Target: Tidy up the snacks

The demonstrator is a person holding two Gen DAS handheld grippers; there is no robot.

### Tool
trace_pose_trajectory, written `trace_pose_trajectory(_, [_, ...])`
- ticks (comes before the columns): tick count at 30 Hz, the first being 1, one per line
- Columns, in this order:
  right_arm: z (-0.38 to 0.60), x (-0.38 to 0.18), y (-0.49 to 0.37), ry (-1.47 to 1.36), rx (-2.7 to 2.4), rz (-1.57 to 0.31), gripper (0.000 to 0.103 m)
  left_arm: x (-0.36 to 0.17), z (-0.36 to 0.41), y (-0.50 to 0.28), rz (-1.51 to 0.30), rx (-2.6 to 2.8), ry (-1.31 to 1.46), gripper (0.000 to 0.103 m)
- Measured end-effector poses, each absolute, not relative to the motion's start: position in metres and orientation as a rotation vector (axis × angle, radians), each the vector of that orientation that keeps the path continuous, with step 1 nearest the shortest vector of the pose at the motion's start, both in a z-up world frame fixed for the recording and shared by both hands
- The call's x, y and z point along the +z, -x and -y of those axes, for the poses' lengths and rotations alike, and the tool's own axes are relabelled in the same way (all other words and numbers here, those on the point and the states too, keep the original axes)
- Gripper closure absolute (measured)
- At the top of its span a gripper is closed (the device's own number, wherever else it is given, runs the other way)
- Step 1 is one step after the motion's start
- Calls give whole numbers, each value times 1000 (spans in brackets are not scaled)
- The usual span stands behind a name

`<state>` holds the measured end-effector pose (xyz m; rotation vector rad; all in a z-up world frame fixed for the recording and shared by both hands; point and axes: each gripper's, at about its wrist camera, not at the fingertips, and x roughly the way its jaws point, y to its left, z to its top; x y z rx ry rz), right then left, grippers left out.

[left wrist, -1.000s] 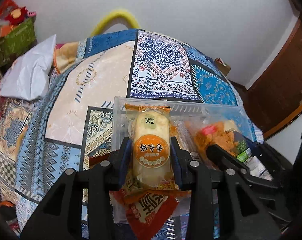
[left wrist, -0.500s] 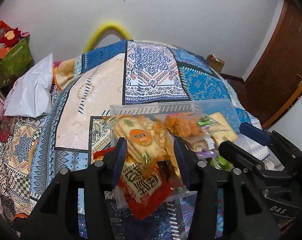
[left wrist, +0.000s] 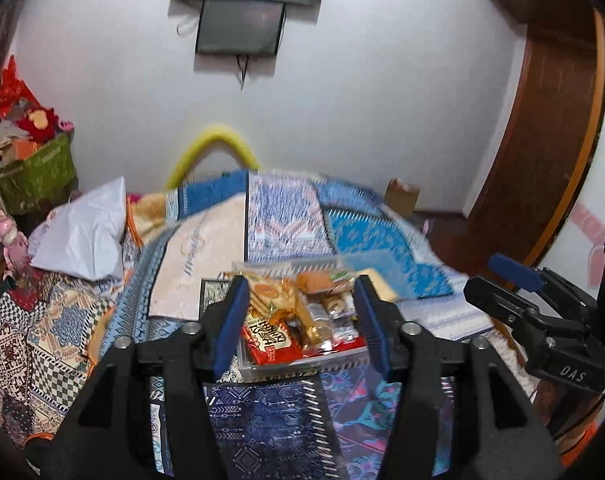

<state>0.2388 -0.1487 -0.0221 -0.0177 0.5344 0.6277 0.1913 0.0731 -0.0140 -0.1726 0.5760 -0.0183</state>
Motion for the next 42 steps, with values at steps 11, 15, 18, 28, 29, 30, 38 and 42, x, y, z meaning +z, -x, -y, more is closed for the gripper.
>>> trace_pose_trajectory(11, [178, 10, -176, -27, 614, -414, 18, 23, -51, -106, -374, -27, 88, 21])
trace_pose_trajectory(15, [182, 12, -164, -16, 601, -395, 10, 23, -43, -91, -331, -11, 56, 11])
trace_pose_trajectory(18, [185, 13, -154, -11, 589, -366, 0, 23, -42, -83, -314, -5, 65, 9])
trace_pose_trajectory(28, [185, 14, -138, 13, 573, -313, 0, 26, -36, -63, -249, 15, 57, 2])
trace_pose_trajectory(29, [185, 15, -136, 12, 575, -311, 0, 26, -36, -63, -246, 15, 56, 2])
trace_pose_trajectory(30, [185, 14, -136, 11, 577, -310, 0, 26, -36, -62, -245, 14, 56, 2])
trace_pose_trajectory(38, [186, 14, -130, 6, 585, -302, 0, 25, -34, -60, -248, 0, 62, 2])
trace_pose_trajectory(42, [186, 13, -128, 1, 587, -302, 0, 26, -34, -58, -247, 3, 63, 2])
